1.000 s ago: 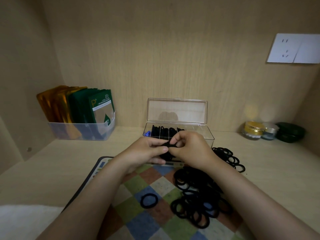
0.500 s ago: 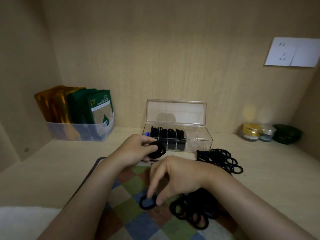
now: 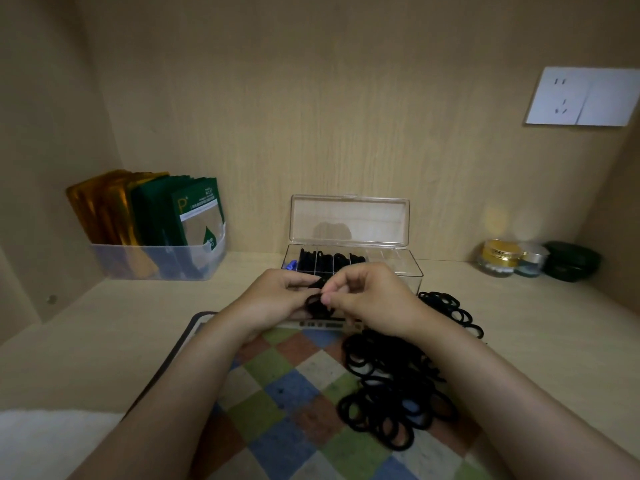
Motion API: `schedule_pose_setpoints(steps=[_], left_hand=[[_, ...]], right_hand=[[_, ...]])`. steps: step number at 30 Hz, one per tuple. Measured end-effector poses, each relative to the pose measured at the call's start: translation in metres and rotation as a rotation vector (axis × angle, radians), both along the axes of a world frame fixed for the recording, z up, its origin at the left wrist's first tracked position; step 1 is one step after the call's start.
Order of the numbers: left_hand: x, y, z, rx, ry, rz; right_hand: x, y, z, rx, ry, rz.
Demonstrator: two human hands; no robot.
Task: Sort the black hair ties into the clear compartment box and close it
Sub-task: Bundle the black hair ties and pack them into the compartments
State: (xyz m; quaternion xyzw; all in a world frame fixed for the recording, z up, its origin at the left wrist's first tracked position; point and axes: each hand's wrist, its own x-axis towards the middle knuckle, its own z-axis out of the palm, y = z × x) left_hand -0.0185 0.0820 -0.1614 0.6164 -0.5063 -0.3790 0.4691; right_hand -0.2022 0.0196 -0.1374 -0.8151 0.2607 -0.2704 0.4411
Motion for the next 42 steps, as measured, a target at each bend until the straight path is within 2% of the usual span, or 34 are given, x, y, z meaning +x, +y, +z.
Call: schedule_pose_setpoints(steps=[2, 6, 11, 15, 19, 23, 25, 27, 32, 37, 42], left_hand=[[-0.005, 0.001, 0.003, 0.020, 0.104, -0.048], [-0.010, 0.004, 0.007, 0.027, 0.161, -0.092], [-0.018, 0.004, 0.010, 0.023, 0.245, -0.101], [-0.027, 0.002, 0.009, -0.025, 0.193, -0.041], [-0.027, -0.001, 0.011, -0.055, 0.207, -0.075], [-0.030, -0.010, 0.027, -0.098, 0.088, -0.007], [-0.034, -0.018, 0.034, -0.136, 0.086, 0.034], [-0.038, -0.028, 0.042, -0.169, 0.122, 0.057], [-0.042, -0.051, 0.062, -0.213, 0.244, 0.014], [-0.044, -0.075, 0.066, -0.222, 0.211, -0.004], [-0.041, -0.090, 0.060, -0.217, 0.259, -0.035]], right_hand=[[-0.001, -0.006, -0.003, -0.007, -0.010, -0.091], [-0.002, -0.016, -0.007, -0.068, -0.014, -0.243], [-0.002, -0.021, -0.009, -0.109, -0.027, -0.298], [-0.005, -0.020, -0.006, -0.140, -0.022, -0.301], [-0.009, -0.022, 0.001, -0.166, -0.045, -0.363], [-0.018, -0.032, 0.015, 0.074, 0.048, -0.165], [-0.021, -0.036, 0.023, 0.239, 0.020, -0.074], [-0.023, -0.043, 0.033, 0.317, -0.013, -0.055], [-0.029, -0.067, 0.058, 0.389, -0.032, -0.027], [-0.029, -0.085, 0.073, 0.393, 0.015, -0.033], [-0.028, -0.101, 0.075, 0.370, 0.114, -0.053]])
